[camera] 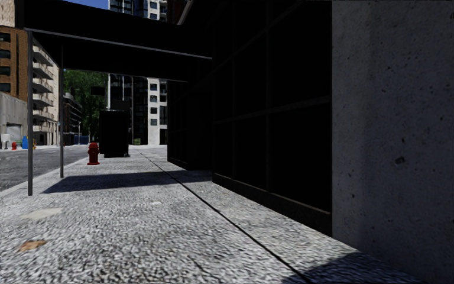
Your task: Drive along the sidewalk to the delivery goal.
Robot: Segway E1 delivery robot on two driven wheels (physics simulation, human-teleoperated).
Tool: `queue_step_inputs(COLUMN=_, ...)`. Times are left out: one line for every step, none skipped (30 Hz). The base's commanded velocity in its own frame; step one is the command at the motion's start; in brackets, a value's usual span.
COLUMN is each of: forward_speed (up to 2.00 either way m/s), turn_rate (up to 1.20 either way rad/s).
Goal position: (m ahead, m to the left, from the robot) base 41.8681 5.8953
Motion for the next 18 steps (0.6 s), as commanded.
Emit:
queue_step_inputs(forward_speed=1.35, turn_rate=0.62)
queue_step_inputs(forward_speed=1.35, turn_rate=0.62)
queue_step_inputs(forward_speed=1.35, turn_rate=0.61)
queue_step_inputs(forward_speed=1.35, turn_rate=0.61)
queue_step_inputs(forward_speed=1.35, turn_rate=0.61)
queue_step_inputs(forward_speed=1.35, turn_rate=0.61)
queue_step_inputs(forward_speed=1.35, turn_rate=0.61)
queue_step_inputs(forward_speed=1.35, turn_rate=0.61)
queue_step_inputs(forward_speed=1.35, turn_rate=0.59)
queue_step_inputs(forward_speed=1.35, turn_rate=0.58)
queue_step_inputs(forward_speed=1.35, turn_rate=0.58)
queue_step_inputs(forward_speed=1.35, turn_rate=0.57)
queue_step_inputs(forward_speed=1.35, turn_rate=0.56)
queue_step_inputs(forward_speed=1.35, turn_rate=0.54)
queue_step_inputs(forward_speed=1.35, turn_rate=0.47)
queue_step_inputs(forward_speed=1.35, turn_rate=0.47)
queue_step_inputs(forward_speed=1.35, turn_rate=0.43)
queue_step_inputs(forward_speed=1.35, turn_rate=0.42)
